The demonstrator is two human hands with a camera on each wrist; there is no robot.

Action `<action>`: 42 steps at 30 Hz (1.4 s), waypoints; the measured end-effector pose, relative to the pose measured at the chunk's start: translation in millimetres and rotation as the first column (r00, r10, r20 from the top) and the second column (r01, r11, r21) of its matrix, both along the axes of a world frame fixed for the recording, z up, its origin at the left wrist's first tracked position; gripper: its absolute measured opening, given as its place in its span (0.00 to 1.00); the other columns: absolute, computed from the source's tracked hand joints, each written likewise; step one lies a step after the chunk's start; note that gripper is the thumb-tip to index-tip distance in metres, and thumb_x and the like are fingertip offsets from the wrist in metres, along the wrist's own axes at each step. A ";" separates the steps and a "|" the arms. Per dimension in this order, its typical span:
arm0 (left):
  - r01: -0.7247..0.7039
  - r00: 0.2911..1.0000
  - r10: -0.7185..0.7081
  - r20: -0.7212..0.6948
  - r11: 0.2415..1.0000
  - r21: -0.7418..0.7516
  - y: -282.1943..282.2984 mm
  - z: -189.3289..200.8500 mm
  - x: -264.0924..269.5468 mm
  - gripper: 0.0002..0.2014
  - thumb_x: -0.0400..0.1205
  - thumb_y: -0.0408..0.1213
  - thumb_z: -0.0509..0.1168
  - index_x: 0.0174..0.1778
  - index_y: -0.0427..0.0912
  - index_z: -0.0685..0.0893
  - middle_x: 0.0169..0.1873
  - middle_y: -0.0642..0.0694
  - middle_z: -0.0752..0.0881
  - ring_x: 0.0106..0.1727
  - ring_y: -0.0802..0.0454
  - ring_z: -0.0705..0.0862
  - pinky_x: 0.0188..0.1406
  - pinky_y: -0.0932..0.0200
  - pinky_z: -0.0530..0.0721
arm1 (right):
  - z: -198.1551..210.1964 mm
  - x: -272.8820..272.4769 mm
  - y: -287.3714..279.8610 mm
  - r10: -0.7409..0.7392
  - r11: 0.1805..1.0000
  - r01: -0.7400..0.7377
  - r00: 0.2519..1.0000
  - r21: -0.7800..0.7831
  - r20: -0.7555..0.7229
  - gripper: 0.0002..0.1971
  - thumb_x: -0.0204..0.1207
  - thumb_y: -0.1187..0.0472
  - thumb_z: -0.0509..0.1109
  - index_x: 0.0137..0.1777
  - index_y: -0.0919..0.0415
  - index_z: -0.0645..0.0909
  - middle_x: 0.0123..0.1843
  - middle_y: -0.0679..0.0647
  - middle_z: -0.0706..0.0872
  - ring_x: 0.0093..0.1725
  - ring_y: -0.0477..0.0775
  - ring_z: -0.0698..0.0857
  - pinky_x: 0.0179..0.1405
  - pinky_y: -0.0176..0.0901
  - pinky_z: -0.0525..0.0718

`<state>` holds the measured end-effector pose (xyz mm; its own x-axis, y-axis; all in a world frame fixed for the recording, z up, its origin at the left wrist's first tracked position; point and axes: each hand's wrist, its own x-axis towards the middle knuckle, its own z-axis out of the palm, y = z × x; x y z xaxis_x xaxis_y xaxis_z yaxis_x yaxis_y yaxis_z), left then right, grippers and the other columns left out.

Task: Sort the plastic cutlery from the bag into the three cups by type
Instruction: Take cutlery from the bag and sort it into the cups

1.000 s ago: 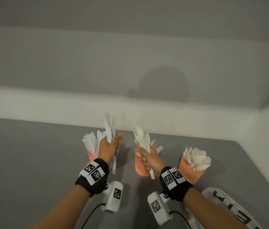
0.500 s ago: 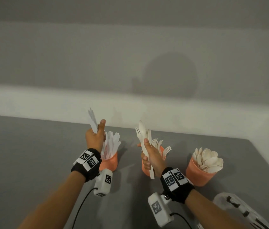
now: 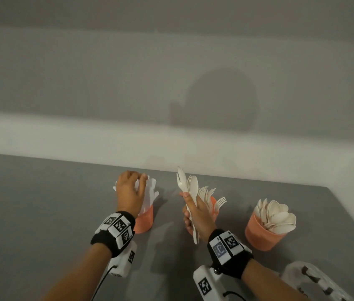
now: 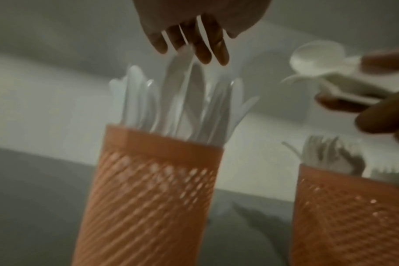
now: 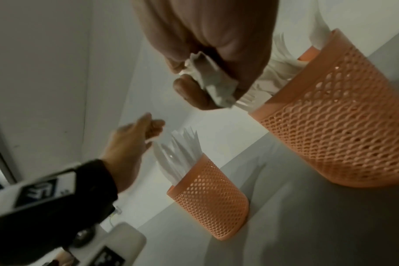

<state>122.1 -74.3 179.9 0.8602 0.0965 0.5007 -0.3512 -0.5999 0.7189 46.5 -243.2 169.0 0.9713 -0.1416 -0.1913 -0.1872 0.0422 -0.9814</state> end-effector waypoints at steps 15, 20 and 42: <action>0.229 0.624 -0.619 -0.477 0.729 -0.646 -73.6 30.3 -51.4 0.11 0.86 0.39 0.56 0.43 0.40 0.80 0.33 0.42 0.83 0.26 0.55 0.82 0.36 0.55 0.81 | 16.4 -16.8 -9.1 0.147 0.938 -0.113 0.986 0.327 -0.082 0.15 0.82 0.47 0.59 0.44 0.60 0.75 0.24 0.53 0.77 0.11 0.42 0.65 0.10 0.29 0.62; 0.265 0.649 -0.606 -0.460 0.747 -0.610 -77.5 29.3 -58.3 0.16 0.87 0.38 0.53 0.36 0.37 0.78 0.22 0.45 0.81 0.23 0.46 0.74 0.24 0.61 0.76 | 22.1 -22.3 -17.3 0.214 0.914 -0.170 0.973 0.368 -0.083 0.16 0.83 0.47 0.56 0.50 0.59 0.77 0.29 0.55 0.83 0.13 0.43 0.71 0.11 0.31 0.67; 0.083 0.693 -0.570 -0.441 0.671 -0.737 -80.7 47.2 -54.2 0.11 0.81 0.32 0.57 0.31 0.44 0.70 0.22 0.51 0.66 0.12 0.62 0.62 0.10 0.69 0.59 | 15.7 -23.7 -48.3 0.089 0.892 -0.077 0.996 0.445 -0.007 0.22 0.83 0.41 0.47 0.65 0.53 0.73 0.19 0.47 0.70 0.13 0.40 0.64 0.13 0.30 0.68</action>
<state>67.9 -155.0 227.1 0.9627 -0.1885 -0.1941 0.2218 0.1387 0.9652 22.7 -291.5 184.6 0.9696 0.0446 -0.2407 -0.2342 0.4557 -0.8588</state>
